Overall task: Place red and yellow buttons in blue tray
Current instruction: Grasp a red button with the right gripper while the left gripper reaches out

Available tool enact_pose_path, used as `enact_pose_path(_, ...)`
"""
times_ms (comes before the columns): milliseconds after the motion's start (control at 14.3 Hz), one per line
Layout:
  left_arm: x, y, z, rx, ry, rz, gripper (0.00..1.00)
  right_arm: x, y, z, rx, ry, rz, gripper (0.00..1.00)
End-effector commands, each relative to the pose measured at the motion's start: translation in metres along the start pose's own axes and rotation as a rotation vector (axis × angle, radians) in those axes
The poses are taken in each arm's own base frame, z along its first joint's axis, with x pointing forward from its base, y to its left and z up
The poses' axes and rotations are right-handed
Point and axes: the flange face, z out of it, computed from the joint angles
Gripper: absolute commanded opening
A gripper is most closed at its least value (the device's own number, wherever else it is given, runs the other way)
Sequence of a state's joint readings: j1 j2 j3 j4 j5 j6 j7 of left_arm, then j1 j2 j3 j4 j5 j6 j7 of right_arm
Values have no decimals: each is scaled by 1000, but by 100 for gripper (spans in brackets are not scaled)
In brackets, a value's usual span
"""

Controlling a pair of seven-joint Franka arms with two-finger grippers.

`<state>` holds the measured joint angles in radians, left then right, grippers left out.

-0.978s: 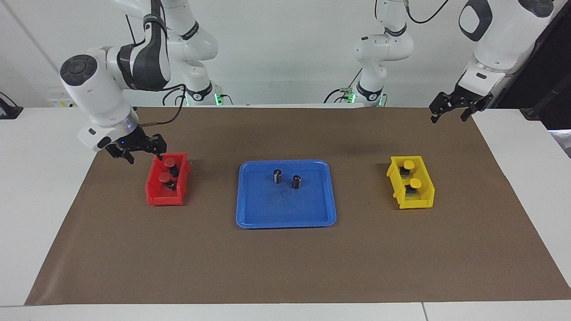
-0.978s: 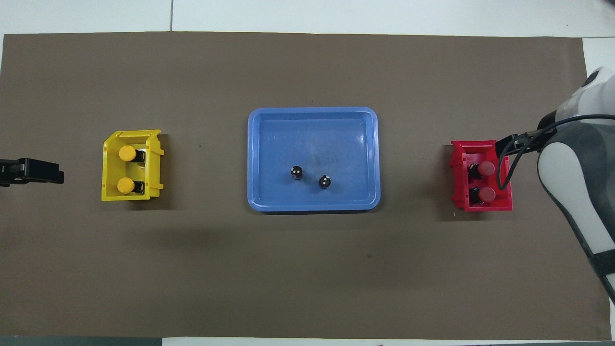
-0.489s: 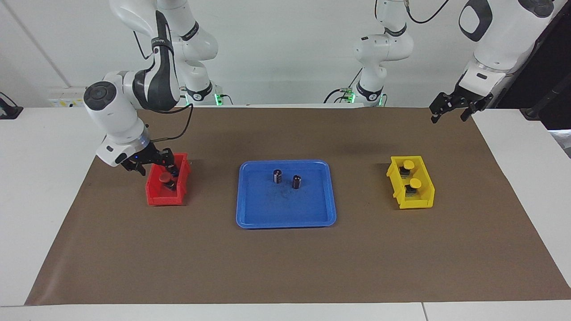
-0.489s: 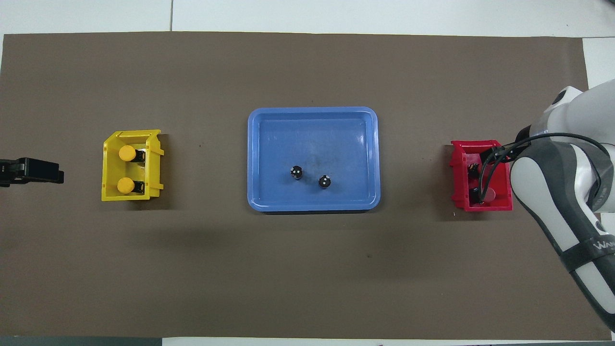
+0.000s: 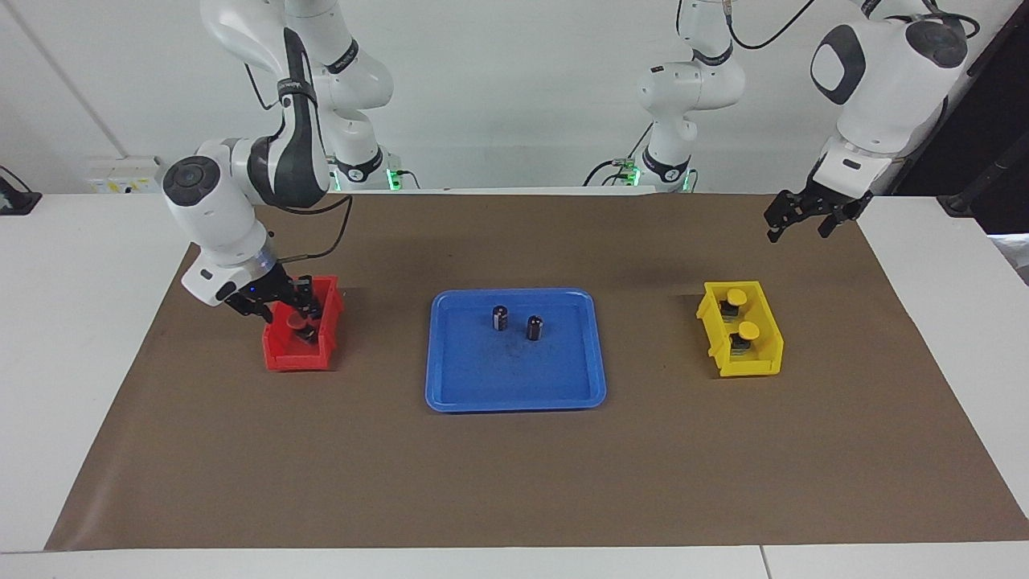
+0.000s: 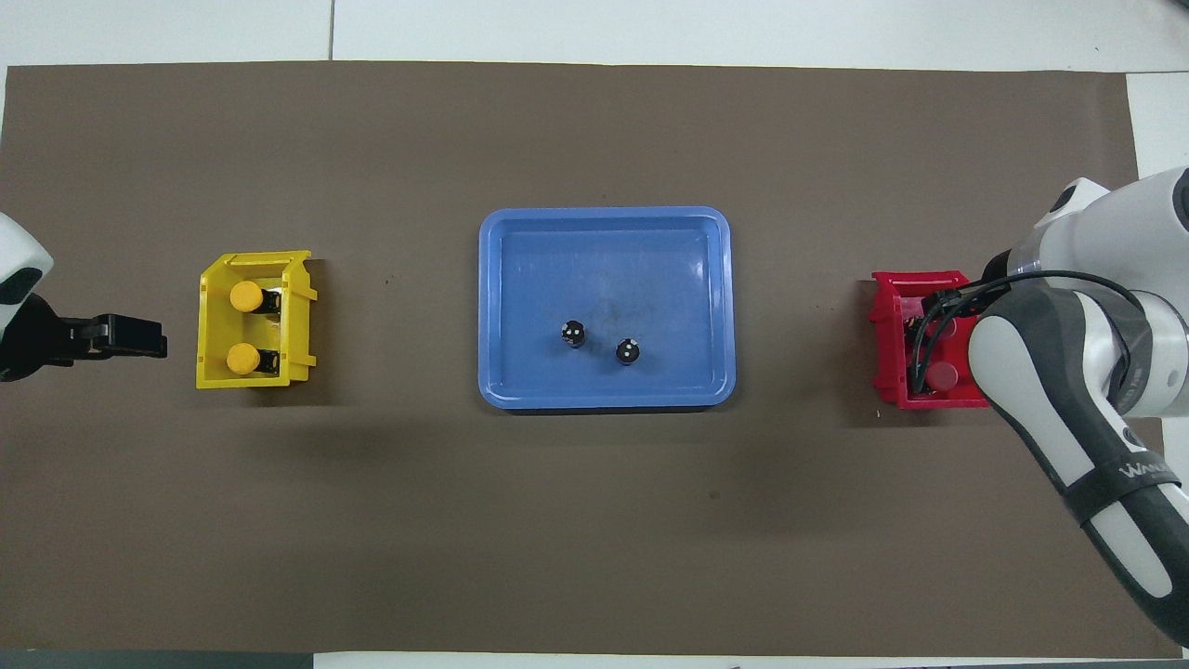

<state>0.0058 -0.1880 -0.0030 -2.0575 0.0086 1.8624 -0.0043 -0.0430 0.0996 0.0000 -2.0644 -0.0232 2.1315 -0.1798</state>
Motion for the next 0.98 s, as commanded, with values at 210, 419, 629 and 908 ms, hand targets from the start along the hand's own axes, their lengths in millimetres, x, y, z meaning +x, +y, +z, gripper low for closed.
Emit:
enact_pose_path(210,-7,3,6,2,16,-10,100,-10,-3,28,6,31,-19,62)
enact_pose_path(419,-6,3,6,1,32,-18,100,-14,-3,34,9,24,-50,62)
enact_pose_path(629,-3,-1,13,1,52,-27,100,-15,-4,36,9,23,-52,58)
enact_pose_path(908,-3,8,38,-1,49,-49,100,-14,-3,36,6,30,-53,37)
